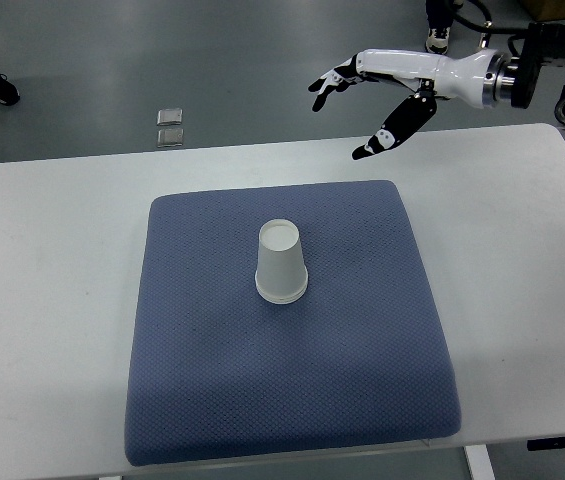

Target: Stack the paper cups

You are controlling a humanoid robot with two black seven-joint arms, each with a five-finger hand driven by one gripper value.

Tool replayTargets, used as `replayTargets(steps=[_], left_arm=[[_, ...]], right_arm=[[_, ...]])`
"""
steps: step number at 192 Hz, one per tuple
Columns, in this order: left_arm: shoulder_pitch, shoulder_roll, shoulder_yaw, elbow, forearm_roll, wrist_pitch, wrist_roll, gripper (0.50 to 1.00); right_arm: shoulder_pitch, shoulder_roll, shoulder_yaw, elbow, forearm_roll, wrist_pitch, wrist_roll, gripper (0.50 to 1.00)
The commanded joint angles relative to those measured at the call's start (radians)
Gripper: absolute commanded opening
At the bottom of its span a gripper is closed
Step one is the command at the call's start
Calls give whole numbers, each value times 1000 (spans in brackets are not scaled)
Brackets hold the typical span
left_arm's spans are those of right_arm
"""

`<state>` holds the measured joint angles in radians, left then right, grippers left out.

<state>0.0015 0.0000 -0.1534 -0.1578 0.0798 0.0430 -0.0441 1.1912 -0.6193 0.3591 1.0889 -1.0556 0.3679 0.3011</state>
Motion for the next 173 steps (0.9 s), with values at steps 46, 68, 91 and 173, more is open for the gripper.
replayTargets(steps=[46, 68, 91, 173], left_arm=[[0, 0, 0, 1, 0, 0, 1, 1000], [0, 0, 0, 0, 0, 0, 0, 1000], [0, 0, 0, 0, 0, 0, 0, 1000], [0, 0, 0, 0, 0, 0, 1, 1000]], right_arm=[[-119, 18, 0, -340, 422, -23, -7, 911], [-162, 44, 0, -415, 514, -47, -46, 911], [-208, 75, 1, -478, 663, -72, -97, 911], [-343, 138, 0, -497, 947, -218, -117, 917]])
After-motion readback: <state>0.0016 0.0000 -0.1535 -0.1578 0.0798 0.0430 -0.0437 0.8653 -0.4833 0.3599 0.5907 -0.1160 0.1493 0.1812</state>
